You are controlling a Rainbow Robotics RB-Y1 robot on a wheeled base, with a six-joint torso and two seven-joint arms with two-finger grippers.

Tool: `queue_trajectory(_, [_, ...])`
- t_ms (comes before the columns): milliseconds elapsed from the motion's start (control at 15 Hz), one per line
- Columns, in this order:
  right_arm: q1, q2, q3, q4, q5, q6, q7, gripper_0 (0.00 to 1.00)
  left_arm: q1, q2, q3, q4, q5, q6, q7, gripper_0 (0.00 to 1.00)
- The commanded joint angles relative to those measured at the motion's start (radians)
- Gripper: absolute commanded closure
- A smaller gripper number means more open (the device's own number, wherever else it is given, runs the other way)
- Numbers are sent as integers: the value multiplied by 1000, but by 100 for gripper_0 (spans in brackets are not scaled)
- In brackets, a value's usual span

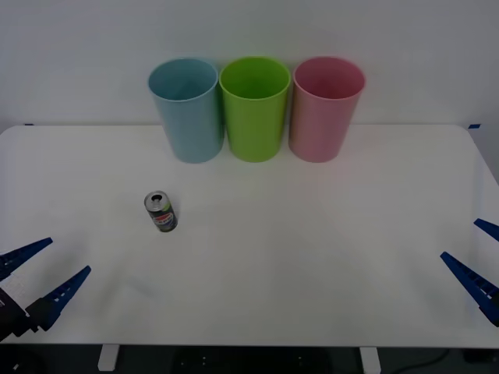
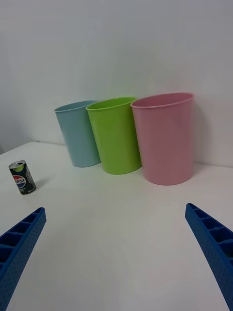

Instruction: Grasp the object on the table and drop it into the matching bin: aluminum can to the light blue bin, PET bottle to the pink bin.

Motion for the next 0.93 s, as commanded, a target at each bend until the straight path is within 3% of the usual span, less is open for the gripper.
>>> queue_trajectory(67, [0,0,0,0,0,0,0,0,-38,0,-29,68,-6,16,-70,0])
queue_trajectory(533, [0,0,0,0,0,0,0,0,-172,0,-85,289,0,22,-271,0])
queue_trajectory(933, [0,0,0,0,0,0,0,0,-270,-39,-125,399,15,58,-297,0])
